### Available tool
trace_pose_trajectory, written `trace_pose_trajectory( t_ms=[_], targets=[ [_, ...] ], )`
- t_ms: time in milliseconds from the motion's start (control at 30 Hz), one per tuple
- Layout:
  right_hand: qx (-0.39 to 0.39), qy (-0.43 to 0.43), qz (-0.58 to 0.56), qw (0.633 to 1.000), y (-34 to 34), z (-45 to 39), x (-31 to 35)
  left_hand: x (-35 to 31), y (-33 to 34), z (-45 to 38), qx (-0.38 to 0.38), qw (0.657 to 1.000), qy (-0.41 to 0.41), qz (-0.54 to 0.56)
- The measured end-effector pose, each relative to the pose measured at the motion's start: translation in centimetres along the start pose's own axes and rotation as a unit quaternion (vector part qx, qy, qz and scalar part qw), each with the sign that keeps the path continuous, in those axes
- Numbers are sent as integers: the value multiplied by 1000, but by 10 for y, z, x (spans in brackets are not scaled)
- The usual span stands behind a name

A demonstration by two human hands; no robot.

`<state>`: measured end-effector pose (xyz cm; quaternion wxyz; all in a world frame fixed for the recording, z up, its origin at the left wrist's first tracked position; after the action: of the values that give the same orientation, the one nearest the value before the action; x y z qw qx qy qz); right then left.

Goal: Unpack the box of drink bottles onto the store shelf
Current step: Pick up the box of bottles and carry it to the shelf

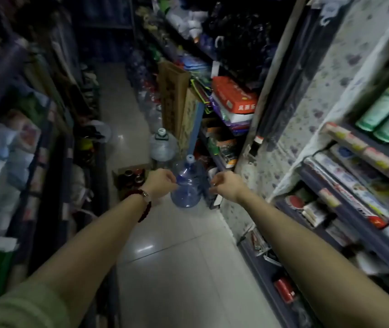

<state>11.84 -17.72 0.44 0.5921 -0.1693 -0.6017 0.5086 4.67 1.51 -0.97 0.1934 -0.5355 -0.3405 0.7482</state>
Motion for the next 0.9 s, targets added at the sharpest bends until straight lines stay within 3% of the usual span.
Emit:
trace_pose_trajectory(
  t_ms=[400,900],
  targets=[
    [91,-40,-10,995,79,-68,40,90,-25,-5,-14,996,-91,14],
    [178,-128,46,975,74,-253,91,105,-79,-139,-127,968,-214,34]
  ],
)
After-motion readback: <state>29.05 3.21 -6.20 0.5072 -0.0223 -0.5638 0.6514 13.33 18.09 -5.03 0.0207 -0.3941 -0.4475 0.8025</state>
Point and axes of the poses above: each hand's wrist, its own z-axis away from the middle knuckle, its own y-axis out of the palm, x = y × z, the point moved 5 cm from there along -z, towards the middle knuckle, and after that the axes turned 1 degree about -z, right-handed, at the moved point
